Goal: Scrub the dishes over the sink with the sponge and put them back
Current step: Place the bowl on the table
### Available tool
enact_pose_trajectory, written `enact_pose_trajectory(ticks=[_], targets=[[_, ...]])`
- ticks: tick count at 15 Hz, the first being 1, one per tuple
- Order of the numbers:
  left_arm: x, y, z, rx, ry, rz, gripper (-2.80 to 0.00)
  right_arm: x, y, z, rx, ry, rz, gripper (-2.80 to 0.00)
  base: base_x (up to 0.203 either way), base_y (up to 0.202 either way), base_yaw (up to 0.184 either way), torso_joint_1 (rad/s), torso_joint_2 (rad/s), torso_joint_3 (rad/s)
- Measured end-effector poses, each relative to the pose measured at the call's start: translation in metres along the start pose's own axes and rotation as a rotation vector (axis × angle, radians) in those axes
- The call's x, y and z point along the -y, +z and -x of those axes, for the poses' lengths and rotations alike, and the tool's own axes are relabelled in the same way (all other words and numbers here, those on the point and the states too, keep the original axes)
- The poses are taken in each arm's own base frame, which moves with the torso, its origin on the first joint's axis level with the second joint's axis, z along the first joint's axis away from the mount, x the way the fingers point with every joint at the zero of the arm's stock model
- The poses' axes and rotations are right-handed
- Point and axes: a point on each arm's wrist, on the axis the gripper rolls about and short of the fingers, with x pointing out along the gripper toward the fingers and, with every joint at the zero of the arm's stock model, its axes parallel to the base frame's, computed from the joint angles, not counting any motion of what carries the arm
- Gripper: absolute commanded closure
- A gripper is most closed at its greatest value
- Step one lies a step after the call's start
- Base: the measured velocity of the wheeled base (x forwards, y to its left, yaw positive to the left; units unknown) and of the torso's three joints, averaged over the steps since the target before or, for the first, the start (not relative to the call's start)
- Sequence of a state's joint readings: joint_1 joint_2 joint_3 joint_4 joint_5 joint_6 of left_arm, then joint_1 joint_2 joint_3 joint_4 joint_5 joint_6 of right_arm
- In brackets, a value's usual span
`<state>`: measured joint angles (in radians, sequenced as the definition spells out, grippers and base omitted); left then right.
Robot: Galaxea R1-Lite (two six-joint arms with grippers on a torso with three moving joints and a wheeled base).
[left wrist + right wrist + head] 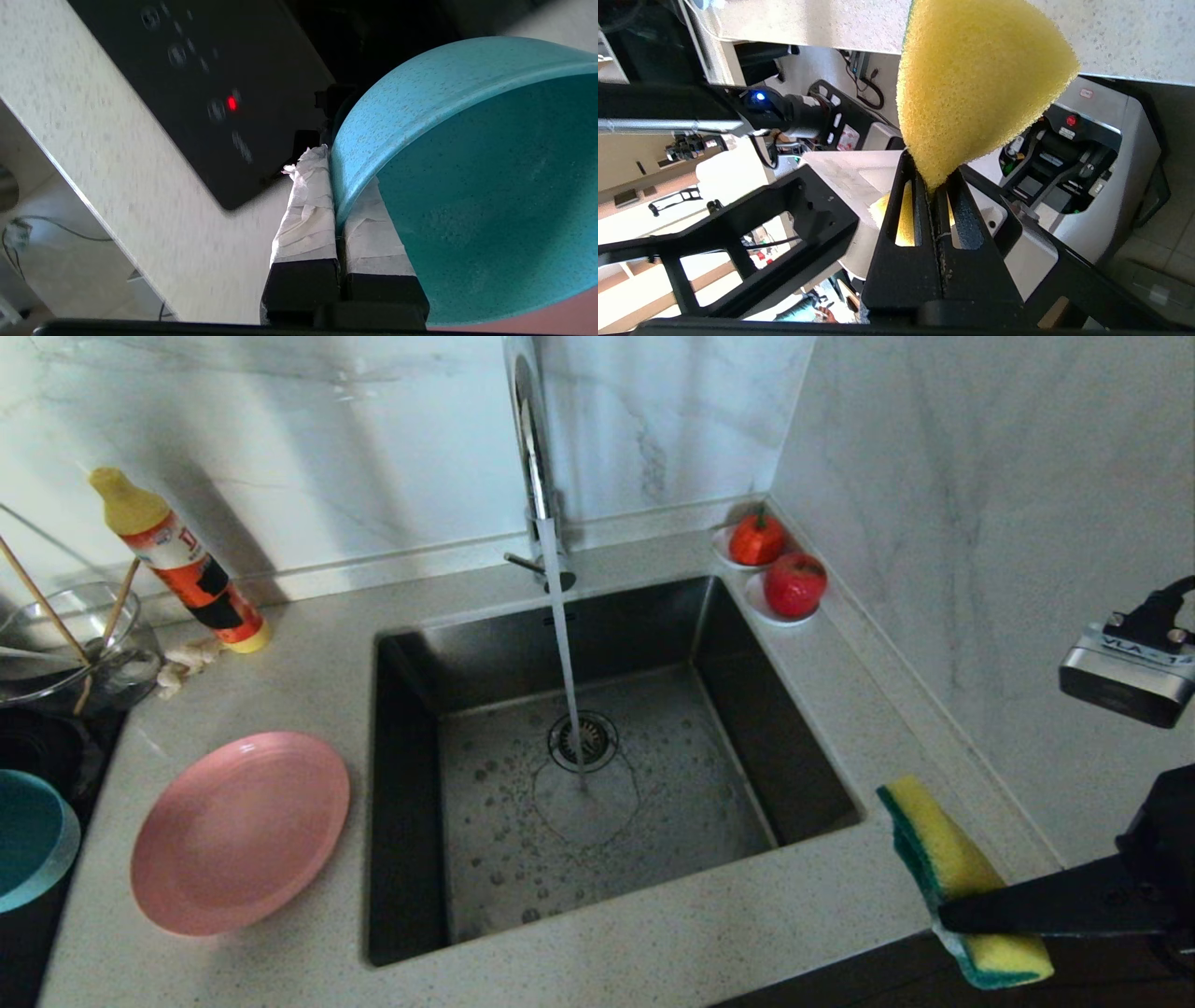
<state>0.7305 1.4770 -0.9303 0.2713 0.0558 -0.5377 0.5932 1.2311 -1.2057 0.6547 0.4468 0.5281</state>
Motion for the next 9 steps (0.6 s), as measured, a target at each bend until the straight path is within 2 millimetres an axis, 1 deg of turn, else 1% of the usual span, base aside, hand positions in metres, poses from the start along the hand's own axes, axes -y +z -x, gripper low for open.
enact_pose_trajectory(ticks=[5,9], targets=[[-0.006,0.032,-0.037,-0.032,0.019,0.102,0.0,0.003,0.001,-0.006,0.004,0.003,0.013,0.0,0.0,0.0,0.0,0.0,0.0,0.0],[-0.009,0.045,-0.066,-0.066,0.043,0.15,0.0,0.003,0.002,-0.008,0.0,0.001,0.012,0.0,0.0,0.0,0.0,0.0,0.0,0.0]])
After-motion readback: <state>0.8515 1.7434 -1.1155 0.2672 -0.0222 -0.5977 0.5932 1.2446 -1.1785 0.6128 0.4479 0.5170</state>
